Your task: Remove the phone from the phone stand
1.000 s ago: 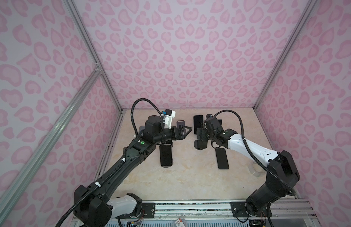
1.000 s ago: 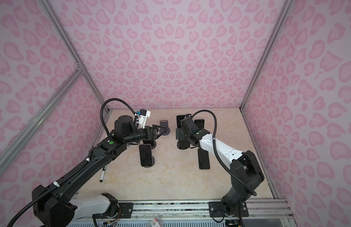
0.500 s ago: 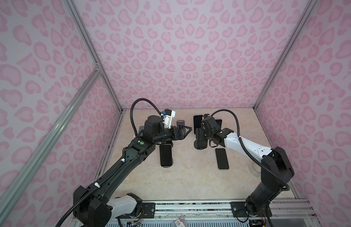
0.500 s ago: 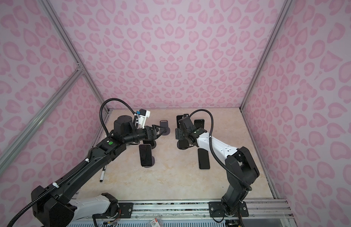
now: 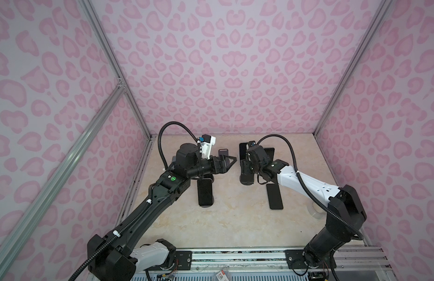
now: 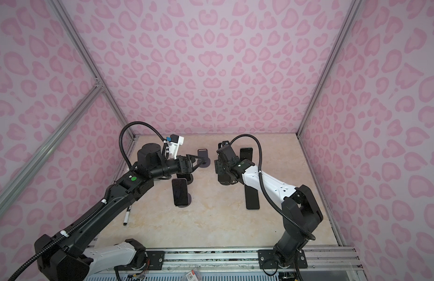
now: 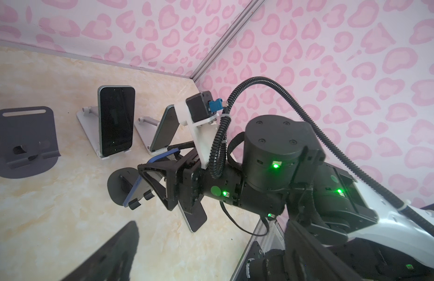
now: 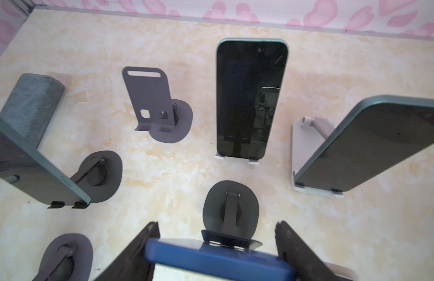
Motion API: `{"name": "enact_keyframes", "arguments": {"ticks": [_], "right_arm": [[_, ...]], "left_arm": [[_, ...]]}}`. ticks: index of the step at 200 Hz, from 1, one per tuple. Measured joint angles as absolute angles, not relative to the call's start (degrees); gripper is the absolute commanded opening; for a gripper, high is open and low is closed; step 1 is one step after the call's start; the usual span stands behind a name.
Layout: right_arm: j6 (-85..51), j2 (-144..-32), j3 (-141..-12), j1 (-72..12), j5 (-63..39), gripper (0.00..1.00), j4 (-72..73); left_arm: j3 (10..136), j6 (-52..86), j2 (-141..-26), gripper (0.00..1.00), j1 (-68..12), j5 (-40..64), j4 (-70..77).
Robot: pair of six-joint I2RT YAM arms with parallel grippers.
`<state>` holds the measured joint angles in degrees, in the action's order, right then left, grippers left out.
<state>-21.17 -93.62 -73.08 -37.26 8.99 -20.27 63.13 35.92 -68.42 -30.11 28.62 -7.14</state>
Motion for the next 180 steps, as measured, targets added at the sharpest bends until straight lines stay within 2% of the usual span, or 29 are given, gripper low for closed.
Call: {"name": "enact_keyframes", "arguments": {"ticks": [117,180], "right_arm": [[-19.97,-86.04,-73.28,-39.40,9.02,0.70,-24.51],[-22.90,-81.62,-69.01,-41.23,10.98,0.68,-26.44]], "left_arm": [[62.26,33.74,-67.59,0.97,-30.11,25.43,-6.72],[61.91,32.97,-69.01,0.96,-30.11,23.75,-6.74]]}}
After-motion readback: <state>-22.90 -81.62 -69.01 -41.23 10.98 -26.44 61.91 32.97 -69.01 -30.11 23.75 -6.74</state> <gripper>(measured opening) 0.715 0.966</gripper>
